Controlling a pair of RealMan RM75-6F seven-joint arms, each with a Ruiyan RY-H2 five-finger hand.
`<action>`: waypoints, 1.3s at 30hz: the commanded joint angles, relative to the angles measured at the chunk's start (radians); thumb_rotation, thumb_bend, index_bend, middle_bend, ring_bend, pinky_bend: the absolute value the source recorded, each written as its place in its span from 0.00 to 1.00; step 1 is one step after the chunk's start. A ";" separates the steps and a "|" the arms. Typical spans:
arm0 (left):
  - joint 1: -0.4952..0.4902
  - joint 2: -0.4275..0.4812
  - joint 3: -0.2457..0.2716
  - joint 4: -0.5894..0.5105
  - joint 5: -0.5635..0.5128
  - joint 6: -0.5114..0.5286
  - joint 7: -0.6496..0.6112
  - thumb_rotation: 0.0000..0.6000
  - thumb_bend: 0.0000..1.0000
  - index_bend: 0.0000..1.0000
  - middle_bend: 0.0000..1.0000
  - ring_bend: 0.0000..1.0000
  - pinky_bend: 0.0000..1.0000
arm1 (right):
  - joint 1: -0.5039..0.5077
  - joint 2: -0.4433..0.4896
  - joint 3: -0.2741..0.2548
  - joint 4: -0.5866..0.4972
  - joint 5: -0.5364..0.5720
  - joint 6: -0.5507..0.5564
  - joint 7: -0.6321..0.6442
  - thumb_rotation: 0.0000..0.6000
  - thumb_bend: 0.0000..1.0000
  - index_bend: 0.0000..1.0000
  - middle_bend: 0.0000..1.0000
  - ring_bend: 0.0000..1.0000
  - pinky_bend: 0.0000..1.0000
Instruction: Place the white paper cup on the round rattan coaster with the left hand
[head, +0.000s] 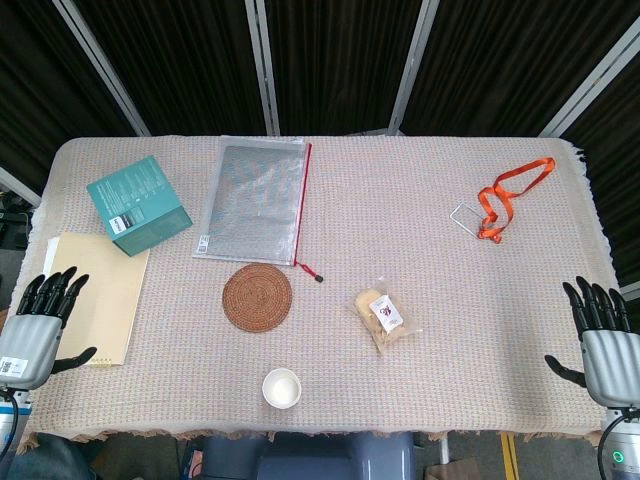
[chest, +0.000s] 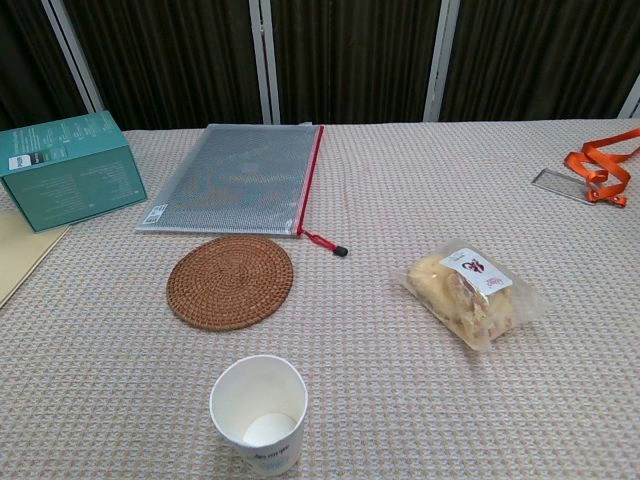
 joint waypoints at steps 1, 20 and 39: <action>0.003 -0.002 -0.001 0.002 0.002 0.006 0.003 1.00 0.02 0.00 0.00 0.00 0.00 | 0.000 0.001 0.000 -0.001 -0.001 0.001 0.001 1.00 0.00 0.00 0.00 0.00 0.00; -0.178 -0.109 0.079 0.033 0.299 -0.238 0.087 1.00 0.02 0.04 0.00 0.00 0.00 | 0.018 0.003 0.007 -0.009 0.018 -0.035 0.018 1.00 0.00 0.00 0.00 0.00 0.00; -0.412 -0.366 0.042 0.119 0.419 -0.471 0.142 1.00 0.02 0.17 0.02 0.03 0.15 | 0.024 -0.013 0.031 0.035 0.106 -0.065 -0.001 1.00 0.00 0.00 0.00 0.00 0.00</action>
